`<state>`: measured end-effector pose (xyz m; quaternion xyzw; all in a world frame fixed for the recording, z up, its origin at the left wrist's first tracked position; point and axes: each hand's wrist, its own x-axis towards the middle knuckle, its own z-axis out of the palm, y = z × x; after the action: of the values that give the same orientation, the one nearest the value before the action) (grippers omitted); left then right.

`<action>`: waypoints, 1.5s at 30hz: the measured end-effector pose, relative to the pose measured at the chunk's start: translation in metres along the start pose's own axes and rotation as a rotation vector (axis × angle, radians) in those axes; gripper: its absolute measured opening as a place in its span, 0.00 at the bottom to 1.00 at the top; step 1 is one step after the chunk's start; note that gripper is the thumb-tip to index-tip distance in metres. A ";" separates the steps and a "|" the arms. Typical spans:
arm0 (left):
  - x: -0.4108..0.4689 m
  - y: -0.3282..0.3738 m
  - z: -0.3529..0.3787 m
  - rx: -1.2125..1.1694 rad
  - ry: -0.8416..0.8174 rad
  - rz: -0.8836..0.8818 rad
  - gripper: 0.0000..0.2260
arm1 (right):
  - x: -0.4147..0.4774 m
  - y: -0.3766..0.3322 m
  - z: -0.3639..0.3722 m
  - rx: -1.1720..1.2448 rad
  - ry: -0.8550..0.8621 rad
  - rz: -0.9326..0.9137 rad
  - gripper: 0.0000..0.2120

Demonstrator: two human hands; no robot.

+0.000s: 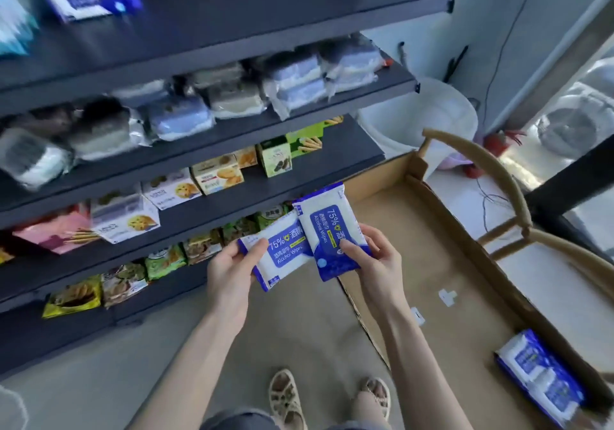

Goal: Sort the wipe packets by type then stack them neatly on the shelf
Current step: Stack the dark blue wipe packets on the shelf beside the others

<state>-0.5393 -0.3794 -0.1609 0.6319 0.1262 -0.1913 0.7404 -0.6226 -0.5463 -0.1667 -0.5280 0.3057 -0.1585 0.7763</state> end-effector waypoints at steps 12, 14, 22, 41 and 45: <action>0.086 0.181 -0.094 0.019 0.149 0.355 0.02 | 0.078 -0.089 0.195 -0.137 -0.230 -0.238 0.10; 0.104 0.214 -0.105 0.064 0.159 0.425 0.03 | 0.096 -0.102 0.227 -0.143 -0.253 -0.267 0.10; 0.195 0.324 -0.135 0.302 0.161 0.594 0.06 | 0.175 -0.147 0.338 -0.152 -0.341 -0.374 0.10; 0.338 0.424 -0.123 1.480 0.104 0.812 0.05 | 0.290 -0.152 0.430 -0.481 -0.213 -0.501 0.14; 0.343 0.423 -0.129 1.435 0.067 0.843 0.09 | 0.292 -0.151 0.441 -0.538 -0.205 -0.537 0.13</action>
<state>-0.0376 -0.2401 0.0458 0.9500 -0.2517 0.0871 0.1630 -0.1049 -0.4526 -0.0053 -0.7869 0.1082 -0.2167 0.5675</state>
